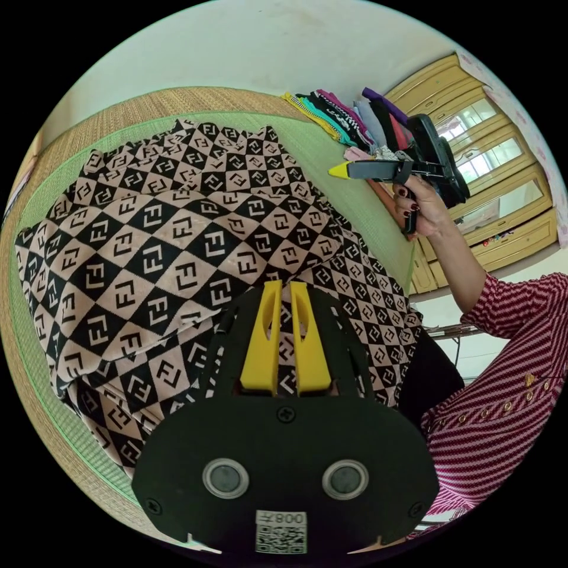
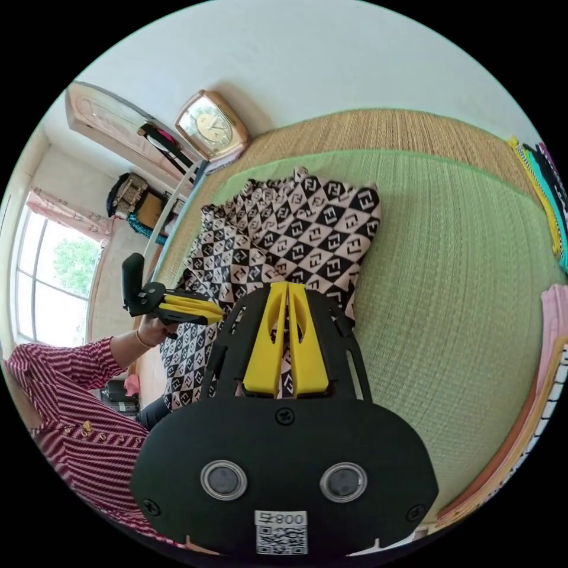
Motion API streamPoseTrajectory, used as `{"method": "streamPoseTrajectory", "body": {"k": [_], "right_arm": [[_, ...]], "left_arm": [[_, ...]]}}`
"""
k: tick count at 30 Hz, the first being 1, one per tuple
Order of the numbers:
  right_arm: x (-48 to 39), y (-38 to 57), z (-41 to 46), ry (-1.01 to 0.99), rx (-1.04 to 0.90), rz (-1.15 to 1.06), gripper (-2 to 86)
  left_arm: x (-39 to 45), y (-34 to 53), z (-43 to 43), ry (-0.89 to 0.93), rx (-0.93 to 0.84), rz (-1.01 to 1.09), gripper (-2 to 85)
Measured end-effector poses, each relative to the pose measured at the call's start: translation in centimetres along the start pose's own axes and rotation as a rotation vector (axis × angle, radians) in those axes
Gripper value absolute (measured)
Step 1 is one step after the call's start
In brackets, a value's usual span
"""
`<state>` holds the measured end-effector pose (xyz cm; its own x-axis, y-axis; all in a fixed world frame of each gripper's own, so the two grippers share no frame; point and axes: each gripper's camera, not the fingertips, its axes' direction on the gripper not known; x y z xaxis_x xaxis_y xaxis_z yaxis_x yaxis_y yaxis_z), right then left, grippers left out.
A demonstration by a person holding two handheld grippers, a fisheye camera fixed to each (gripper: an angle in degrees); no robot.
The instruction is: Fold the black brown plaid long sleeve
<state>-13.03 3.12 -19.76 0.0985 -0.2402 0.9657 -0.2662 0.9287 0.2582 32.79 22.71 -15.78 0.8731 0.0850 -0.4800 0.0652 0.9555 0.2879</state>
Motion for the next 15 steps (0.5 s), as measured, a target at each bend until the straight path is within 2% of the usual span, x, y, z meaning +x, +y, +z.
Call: {"method": "streamPoseTrajectory", "body": {"k": [5,9,15], "right_arm": [[0.2,-1.2,-2.3,0.088,0.030,0.006,0.3],[2.6,-0.6,-0.9,-0.010,0.009,0.071,1.1],[1.2,0.6,0.2,0.004,-0.006,0.020,7.9]], "left_arm": [[1.0,-0.1,-1.1,0.004,0.030,0.011,3.0],[0.9,0.8,-2.2,0.029,0.058,-0.032,4.3],[-0.4,1.0,-5.2,-0.033,0.132,-0.095,7.2]]}}
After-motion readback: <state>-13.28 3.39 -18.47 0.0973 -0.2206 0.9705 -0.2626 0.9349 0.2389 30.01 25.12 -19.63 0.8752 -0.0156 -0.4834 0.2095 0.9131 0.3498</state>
